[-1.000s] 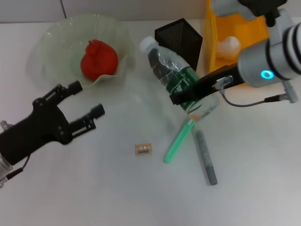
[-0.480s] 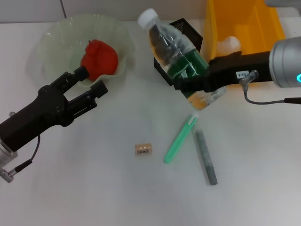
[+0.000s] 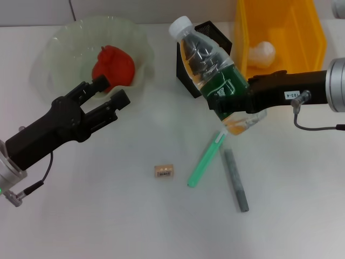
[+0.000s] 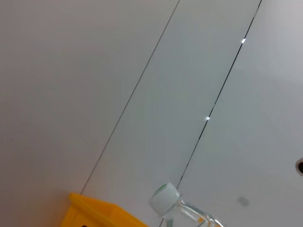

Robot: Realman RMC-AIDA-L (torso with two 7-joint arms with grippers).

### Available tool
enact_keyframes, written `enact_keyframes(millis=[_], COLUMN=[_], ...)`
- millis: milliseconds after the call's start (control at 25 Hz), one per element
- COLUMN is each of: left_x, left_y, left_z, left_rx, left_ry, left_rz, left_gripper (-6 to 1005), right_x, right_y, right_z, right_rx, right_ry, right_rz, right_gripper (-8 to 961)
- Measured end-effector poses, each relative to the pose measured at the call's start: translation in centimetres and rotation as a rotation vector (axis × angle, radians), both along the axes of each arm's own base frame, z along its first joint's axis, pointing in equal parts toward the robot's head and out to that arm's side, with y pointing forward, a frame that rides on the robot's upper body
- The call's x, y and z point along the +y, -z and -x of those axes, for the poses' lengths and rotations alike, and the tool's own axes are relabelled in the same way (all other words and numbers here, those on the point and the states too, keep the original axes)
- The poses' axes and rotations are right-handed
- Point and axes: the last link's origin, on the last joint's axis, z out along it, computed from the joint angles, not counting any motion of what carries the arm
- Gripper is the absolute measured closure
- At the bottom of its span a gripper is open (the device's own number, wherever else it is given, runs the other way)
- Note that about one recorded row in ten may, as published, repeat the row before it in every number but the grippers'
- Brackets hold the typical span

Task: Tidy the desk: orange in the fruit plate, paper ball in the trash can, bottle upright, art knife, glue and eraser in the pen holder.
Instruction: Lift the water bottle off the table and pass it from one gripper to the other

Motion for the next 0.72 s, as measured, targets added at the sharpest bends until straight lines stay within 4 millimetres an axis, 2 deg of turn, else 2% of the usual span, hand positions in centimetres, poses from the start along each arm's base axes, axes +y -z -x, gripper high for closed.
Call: enact_keyframes(millis=[200, 280, 360, 400, 480, 600, 720], left_x=[0.1, 0.4, 0.3, 0.3, 0.3, 0.6, 1.0], left_y=[0.0, -0.2, -0.5, -0.5, -0.7, -0.9, -0.8], left_z=[-0.2, -0.9, -1.8, -1.8, -2.4, -3.3, -3.9], left_rx=[-0.021, -0.100, -0.132, -0.132, -0.149, -0.169, -0.174], left_ry=[-0.007, -0.021, 0.028, 0.028, 0.068, 0.110, 0.127], left_rz=[0.022, 0.101, 0.121, 0.121, 0.128, 0.144, 0.163], left_gripper=[169, 176, 182, 185, 191, 200, 210], right_x=[-1.0, -1.7, -2.7, -2.7, -3.1, -3.8, -4.2], right_y=[-0.1, -0.1, -0.7, -0.7, -0.7, -0.6, -0.1], right_z=[0.1, -0.2, -1.7, -1.7, -3.1, -4.4, -4.9], right_rx=[0.068, 0.148, 0.293, 0.293, 0.370, 0.405, 0.407], right_ry=[-0.111, -0.168, -0.242, -0.242, -0.255, -0.288, -0.320], right_rz=[0.014, 0.025, 0.037, 0.037, 0.056, 0.080, 0.098], right_gripper=[153, 152, 151, 151, 149, 148, 146])
